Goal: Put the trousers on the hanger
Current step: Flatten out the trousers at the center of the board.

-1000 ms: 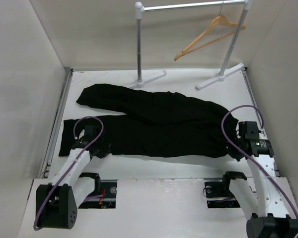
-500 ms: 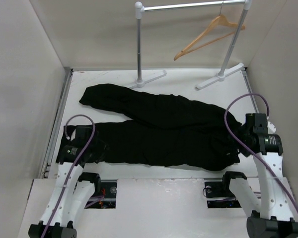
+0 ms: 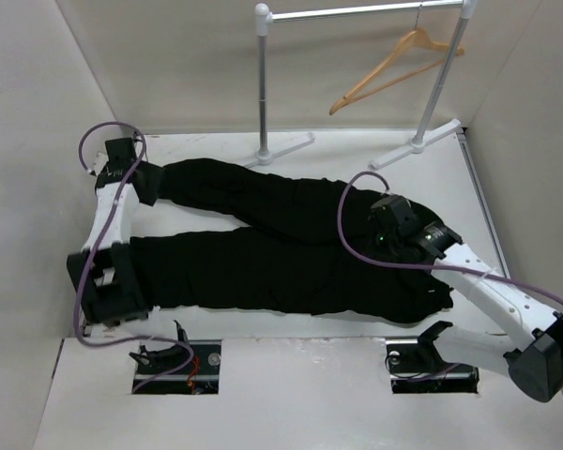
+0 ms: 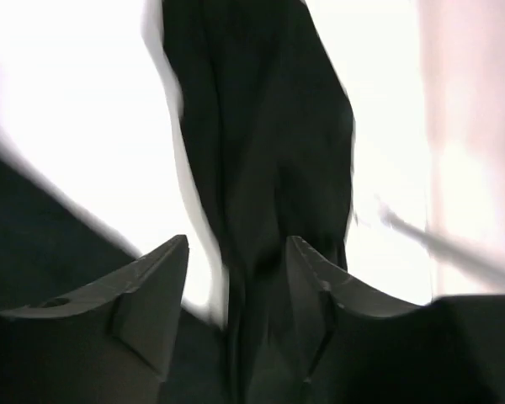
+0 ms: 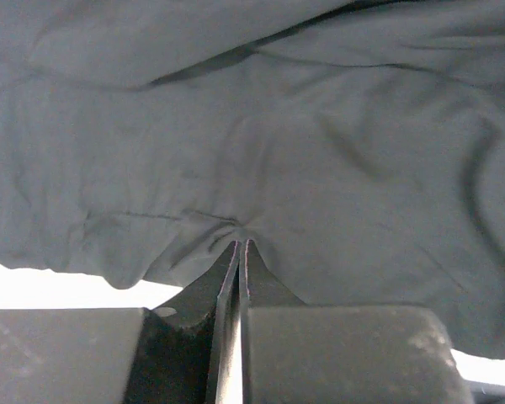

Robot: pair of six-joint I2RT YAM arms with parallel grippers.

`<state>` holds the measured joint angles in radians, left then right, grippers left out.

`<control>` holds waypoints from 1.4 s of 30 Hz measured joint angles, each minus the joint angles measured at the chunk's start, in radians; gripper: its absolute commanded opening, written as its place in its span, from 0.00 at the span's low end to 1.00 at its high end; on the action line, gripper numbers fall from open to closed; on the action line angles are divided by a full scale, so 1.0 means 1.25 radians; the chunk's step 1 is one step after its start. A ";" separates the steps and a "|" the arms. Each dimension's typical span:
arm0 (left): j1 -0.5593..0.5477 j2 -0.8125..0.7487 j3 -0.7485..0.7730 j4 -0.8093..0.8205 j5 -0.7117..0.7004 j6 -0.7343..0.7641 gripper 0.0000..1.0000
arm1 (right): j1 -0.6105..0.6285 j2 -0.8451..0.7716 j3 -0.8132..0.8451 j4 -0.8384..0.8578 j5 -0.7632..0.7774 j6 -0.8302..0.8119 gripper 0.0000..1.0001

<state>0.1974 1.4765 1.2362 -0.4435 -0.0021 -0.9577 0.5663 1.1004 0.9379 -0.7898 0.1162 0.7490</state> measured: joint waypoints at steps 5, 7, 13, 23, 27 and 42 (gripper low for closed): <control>0.053 0.258 0.132 0.075 0.024 0.011 0.45 | 0.036 0.026 -0.039 0.061 -0.030 -0.010 0.10; 0.062 0.331 0.171 0.091 0.037 0.013 0.44 | 0.037 0.030 -0.052 0.073 -0.040 -0.010 0.10; 0.070 0.477 0.257 0.092 0.047 0.026 0.44 | 0.028 0.031 -0.071 0.090 -0.062 -0.019 0.11; 0.062 0.542 0.301 0.083 0.029 0.039 0.01 | -0.013 0.025 -0.086 0.095 -0.072 -0.019 0.26; 0.064 0.440 0.233 0.088 0.010 0.038 0.00 | -0.070 0.011 -0.099 0.105 -0.072 -0.025 0.40; 0.014 0.086 0.217 0.057 -0.039 0.038 0.00 | -0.170 0.023 -0.121 0.153 -0.082 -0.051 0.54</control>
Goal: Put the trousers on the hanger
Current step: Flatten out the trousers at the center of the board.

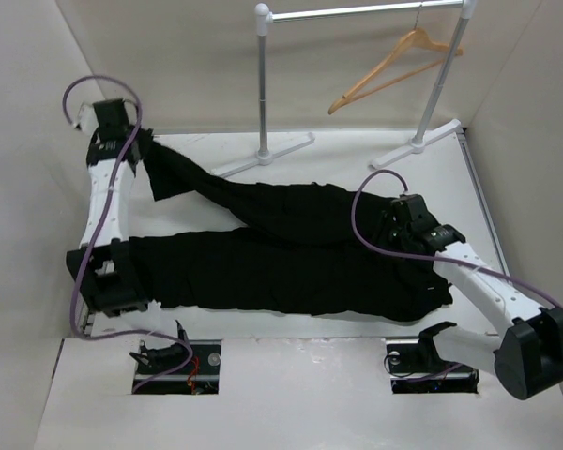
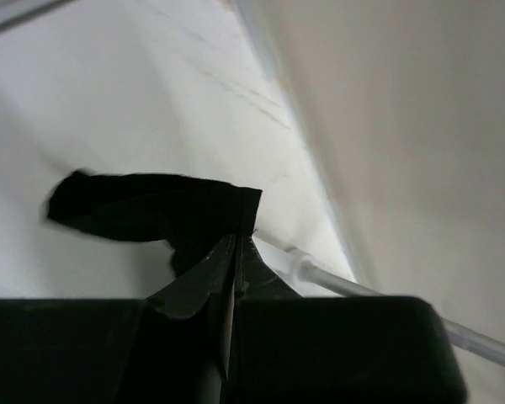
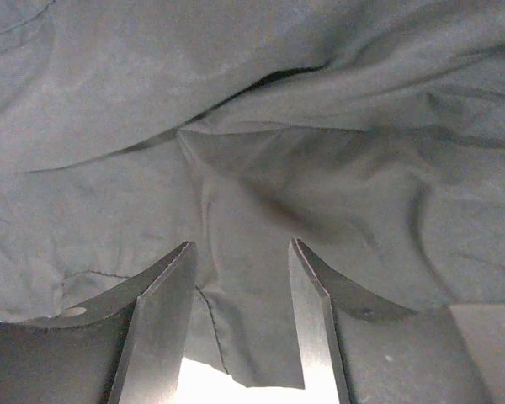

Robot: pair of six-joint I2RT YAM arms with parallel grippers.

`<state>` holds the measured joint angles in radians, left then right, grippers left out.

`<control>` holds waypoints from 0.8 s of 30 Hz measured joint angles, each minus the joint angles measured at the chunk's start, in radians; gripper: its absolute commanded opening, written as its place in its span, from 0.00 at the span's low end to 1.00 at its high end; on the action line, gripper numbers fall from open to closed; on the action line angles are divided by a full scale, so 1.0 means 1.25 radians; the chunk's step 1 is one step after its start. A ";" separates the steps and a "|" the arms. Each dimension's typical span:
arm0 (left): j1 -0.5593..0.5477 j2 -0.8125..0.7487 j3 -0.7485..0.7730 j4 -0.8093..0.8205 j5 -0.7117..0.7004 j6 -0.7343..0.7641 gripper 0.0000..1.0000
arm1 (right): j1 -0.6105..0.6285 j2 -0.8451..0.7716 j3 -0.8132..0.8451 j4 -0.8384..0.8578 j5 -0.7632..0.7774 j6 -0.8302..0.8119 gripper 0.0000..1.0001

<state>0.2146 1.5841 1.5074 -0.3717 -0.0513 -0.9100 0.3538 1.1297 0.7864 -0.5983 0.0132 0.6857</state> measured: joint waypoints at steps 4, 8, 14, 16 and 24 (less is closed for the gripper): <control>-0.096 0.140 0.281 -0.037 -0.003 0.028 0.00 | 0.000 0.018 0.002 0.016 -0.006 0.002 0.54; -0.152 0.210 0.472 -0.049 0.007 0.059 0.01 | -0.001 0.010 0.001 0.027 -0.010 0.006 0.54; -0.096 0.110 0.264 -0.012 -0.006 0.091 0.01 | -0.006 -0.036 -0.018 0.036 -0.012 0.014 0.54; -0.036 0.081 0.144 -0.002 -0.013 0.094 0.01 | -0.009 -0.044 -0.026 0.037 -0.013 0.015 0.55; 0.179 0.131 -0.153 0.033 -0.057 0.095 0.06 | -0.011 -0.054 -0.030 0.035 -0.023 0.020 0.62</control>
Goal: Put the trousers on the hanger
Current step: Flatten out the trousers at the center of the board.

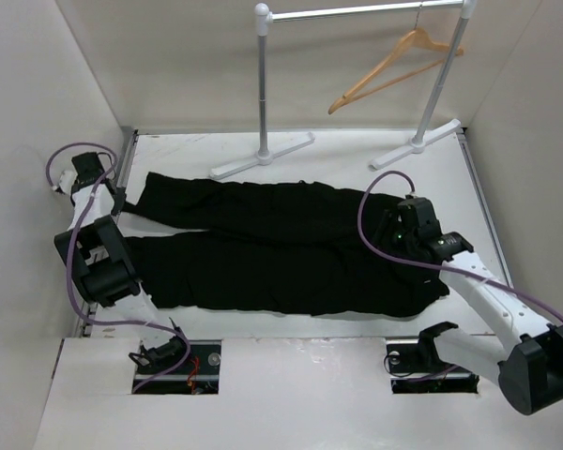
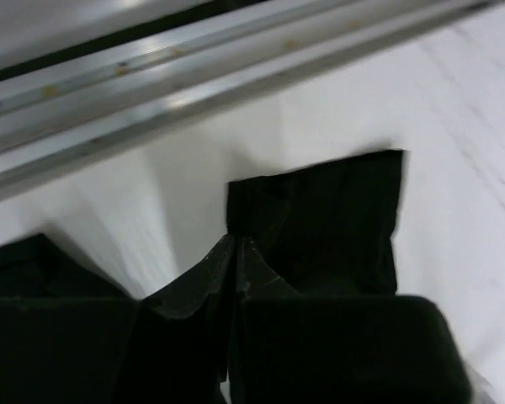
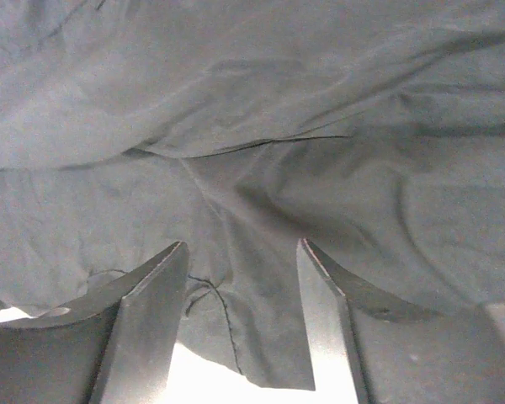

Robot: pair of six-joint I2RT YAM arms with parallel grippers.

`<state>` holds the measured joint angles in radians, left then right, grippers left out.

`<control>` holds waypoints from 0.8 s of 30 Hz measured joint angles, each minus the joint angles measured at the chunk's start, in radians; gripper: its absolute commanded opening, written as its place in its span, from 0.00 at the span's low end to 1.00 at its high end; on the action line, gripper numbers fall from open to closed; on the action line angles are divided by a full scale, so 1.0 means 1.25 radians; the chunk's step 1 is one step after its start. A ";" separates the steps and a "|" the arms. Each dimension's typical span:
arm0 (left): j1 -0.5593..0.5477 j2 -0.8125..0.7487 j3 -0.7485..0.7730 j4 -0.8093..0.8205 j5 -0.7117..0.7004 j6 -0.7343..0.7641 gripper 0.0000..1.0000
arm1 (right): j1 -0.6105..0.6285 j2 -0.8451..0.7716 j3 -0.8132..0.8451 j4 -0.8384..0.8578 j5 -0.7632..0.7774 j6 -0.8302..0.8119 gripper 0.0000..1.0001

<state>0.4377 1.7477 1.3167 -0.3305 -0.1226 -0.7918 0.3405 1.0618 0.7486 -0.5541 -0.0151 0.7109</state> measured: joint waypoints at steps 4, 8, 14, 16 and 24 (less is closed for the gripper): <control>0.019 0.026 -0.026 0.008 -0.004 0.005 0.33 | -0.001 -0.031 -0.005 -0.007 -0.002 0.000 0.65; 0.016 0.005 -0.027 0.018 -0.002 -0.003 0.48 | -0.036 -0.070 -0.009 -0.020 -0.004 0.000 0.46; -0.122 -0.221 -0.149 0.045 -0.024 -0.031 0.43 | -0.180 -0.014 0.023 -0.029 0.001 0.000 0.09; -0.252 -0.317 -0.213 0.057 -0.023 -0.042 0.40 | -0.231 0.049 0.064 -0.031 0.007 -0.002 0.21; -0.860 -0.354 -0.381 0.055 -0.011 -0.108 0.35 | -0.381 0.298 0.252 0.024 0.107 0.003 0.59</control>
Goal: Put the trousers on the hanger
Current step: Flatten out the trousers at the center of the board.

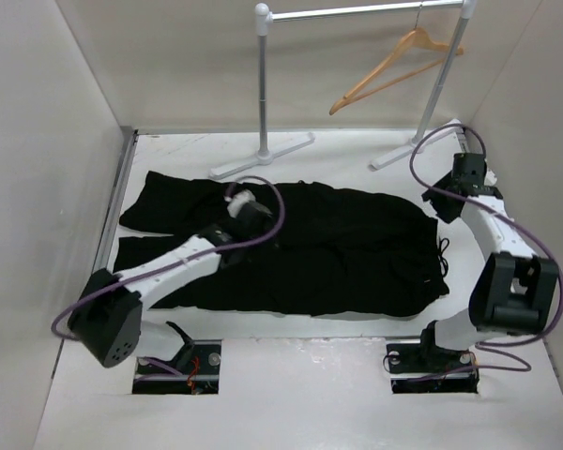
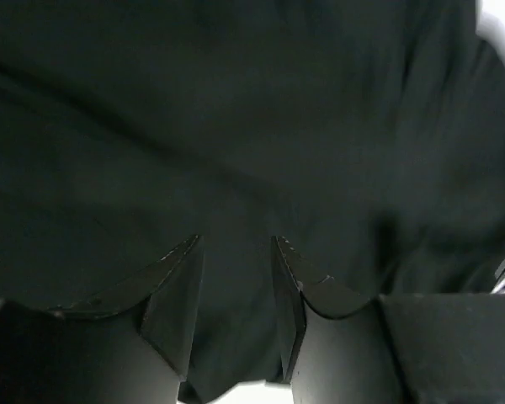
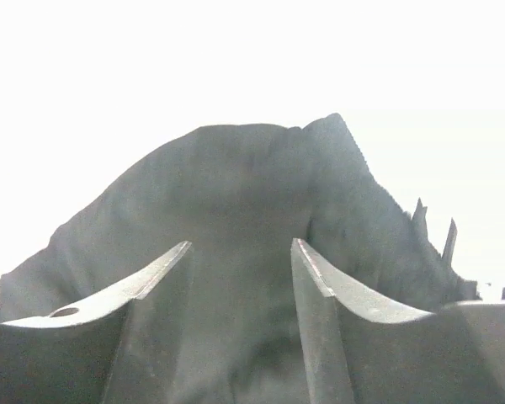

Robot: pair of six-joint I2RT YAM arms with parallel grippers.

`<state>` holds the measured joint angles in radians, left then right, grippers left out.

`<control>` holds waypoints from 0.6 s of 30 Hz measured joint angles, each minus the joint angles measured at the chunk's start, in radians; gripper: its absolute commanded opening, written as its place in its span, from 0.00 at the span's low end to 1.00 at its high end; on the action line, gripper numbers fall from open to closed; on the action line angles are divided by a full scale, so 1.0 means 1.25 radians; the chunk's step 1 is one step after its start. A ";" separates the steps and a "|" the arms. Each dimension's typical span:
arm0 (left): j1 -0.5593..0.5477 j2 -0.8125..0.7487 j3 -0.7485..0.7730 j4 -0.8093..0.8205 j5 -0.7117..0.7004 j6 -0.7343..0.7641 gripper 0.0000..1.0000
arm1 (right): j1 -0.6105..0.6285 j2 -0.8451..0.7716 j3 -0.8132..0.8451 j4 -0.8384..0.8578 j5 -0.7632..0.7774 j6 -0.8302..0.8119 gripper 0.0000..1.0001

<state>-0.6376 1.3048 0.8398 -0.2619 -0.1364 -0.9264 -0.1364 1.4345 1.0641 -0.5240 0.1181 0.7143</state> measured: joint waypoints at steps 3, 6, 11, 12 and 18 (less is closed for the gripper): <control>-0.149 0.074 0.009 0.009 -0.007 -0.009 0.35 | -0.034 0.096 0.060 0.017 0.029 -0.002 0.64; -0.230 0.138 0.019 0.029 -0.013 -0.013 0.35 | -0.044 0.162 0.082 0.022 0.048 -0.010 0.67; -0.266 0.226 0.018 0.059 -0.010 -0.021 0.35 | -0.045 0.232 0.087 0.005 0.077 -0.026 0.66; -0.269 0.238 0.014 0.066 -0.009 -0.023 0.35 | -0.048 0.242 0.086 0.002 0.080 -0.028 0.64; -0.284 0.222 -0.025 0.124 -0.013 -0.048 0.35 | -0.063 0.273 0.086 0.003 0.087 -0.036 0.34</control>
<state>-0.9928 1.5826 0.8085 -0.1070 -0.1524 -0.9867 -0.2153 1.7756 1.1721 -0.5198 0.2268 0.6697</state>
